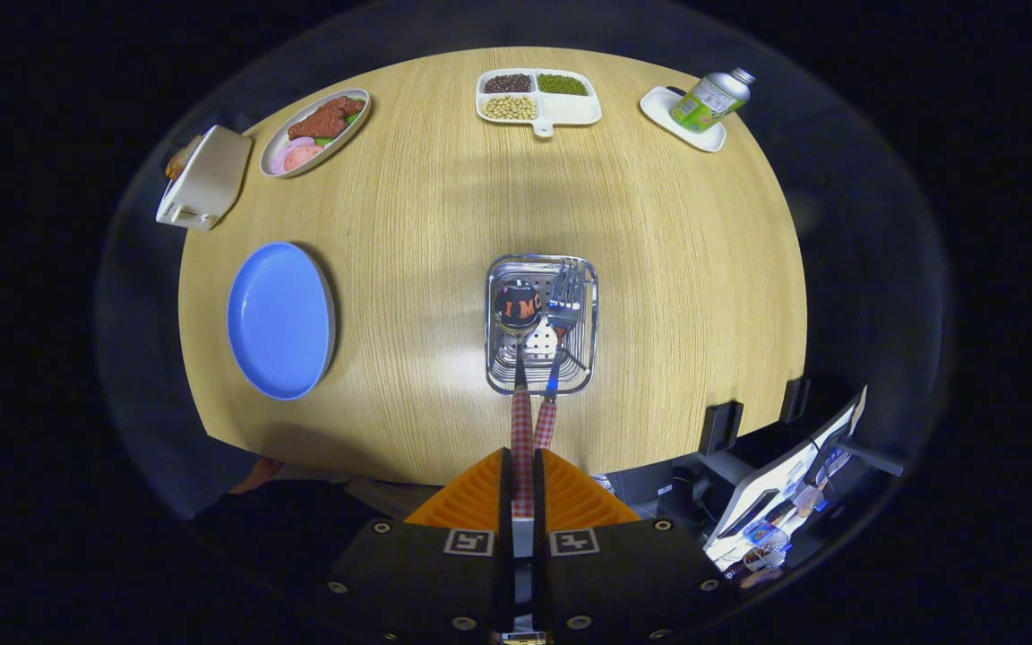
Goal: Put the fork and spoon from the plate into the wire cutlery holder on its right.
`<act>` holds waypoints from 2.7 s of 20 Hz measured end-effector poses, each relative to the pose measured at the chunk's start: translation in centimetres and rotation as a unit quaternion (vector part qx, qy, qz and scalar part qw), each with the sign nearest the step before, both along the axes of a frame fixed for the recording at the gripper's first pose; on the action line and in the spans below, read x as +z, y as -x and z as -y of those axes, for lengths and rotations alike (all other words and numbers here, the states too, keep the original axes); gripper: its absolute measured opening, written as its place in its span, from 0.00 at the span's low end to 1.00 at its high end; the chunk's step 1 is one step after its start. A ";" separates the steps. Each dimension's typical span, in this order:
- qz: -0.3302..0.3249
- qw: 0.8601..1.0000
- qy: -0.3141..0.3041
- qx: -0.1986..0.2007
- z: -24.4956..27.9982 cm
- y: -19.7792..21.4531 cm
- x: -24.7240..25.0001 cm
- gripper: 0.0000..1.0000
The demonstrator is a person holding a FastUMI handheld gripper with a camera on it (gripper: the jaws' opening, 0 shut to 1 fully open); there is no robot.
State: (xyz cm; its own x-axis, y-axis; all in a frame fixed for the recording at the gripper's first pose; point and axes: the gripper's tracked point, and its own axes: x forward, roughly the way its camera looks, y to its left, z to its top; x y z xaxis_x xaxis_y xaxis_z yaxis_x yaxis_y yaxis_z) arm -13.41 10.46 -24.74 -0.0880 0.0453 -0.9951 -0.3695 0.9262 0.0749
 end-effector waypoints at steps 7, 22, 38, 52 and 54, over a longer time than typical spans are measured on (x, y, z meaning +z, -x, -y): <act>0.003 1.000 -0.014 -0.014 -0.4 -1.3 0.2 0.11; 0.238 0.951 -0.165 -0.106 -2.6 -9.9 9.3 0.54; 0.606 0.748 -0.250 -0.103 -1.6 -16.8 25.8 0.86; 0.686 0.657 -0.283 -0.129 -0.4 -16.3 32.3 0.93; 0.692 0.651 -0.285 -0.129 -0.7 -16.1 32.6 0.93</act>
State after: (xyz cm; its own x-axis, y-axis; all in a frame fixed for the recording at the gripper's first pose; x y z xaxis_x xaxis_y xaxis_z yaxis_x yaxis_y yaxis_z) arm 2.67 11.12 7.89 0.9580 0.2777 0.0718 -0.2865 0.9382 0.1942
